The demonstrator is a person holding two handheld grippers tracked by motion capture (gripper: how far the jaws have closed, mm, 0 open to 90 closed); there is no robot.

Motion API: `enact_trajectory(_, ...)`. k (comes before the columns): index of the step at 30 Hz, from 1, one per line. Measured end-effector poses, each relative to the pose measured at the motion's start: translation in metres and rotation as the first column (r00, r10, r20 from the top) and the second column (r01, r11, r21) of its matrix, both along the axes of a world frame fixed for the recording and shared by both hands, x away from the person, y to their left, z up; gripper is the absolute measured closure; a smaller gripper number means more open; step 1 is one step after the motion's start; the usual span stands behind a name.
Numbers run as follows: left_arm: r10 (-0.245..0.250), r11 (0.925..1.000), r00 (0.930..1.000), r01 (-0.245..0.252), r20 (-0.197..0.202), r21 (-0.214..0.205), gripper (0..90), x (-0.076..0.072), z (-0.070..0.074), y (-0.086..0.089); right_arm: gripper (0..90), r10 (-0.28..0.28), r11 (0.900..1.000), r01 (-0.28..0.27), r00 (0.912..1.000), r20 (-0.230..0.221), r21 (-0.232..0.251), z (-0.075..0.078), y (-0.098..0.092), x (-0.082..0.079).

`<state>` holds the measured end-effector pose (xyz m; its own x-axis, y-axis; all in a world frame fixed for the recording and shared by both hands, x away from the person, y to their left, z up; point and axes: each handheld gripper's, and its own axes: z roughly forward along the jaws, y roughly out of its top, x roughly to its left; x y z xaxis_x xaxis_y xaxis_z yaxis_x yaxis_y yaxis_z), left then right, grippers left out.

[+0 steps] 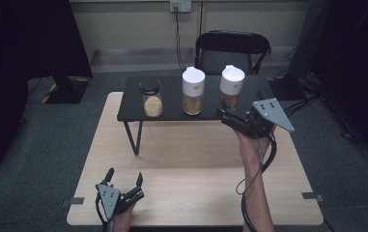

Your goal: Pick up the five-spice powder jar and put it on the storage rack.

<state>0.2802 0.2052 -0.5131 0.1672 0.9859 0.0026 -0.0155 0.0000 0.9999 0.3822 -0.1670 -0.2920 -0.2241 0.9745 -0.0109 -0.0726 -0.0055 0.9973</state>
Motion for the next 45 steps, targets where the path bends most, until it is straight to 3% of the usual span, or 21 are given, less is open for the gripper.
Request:
enact_trajectory(15, 0.0, 1.0, 1.0, 0.0, 0.0, 0.001, 3.1, 0.0, 0.0, 0.0, 0.0, -0.007, 0.9997, 0.007, 1.0, -0.001, 0.023, -0.02, -0.005, -0.019)
enact_trajectory(31, 0.0, 1.0, 1.0, 0.0, 0.0, 0.001, 3.1, 0.0, 0.0, 0.0, 0.0, -0.014, 0.9996, 0.013, 0.9996, 0.024, 0.026, -0.024, -0.006, -0.038)
enact_trajectory(45, 0.0, 1.0, 1.0, 0.0, 0.0, 0.001, 3.1, 0.0, 0.0, 0.0, 0.0, -0.022, 0.9991, 0.022, 0.9997, -0.004, 0.036, -0.039, -0.004, -0.044)
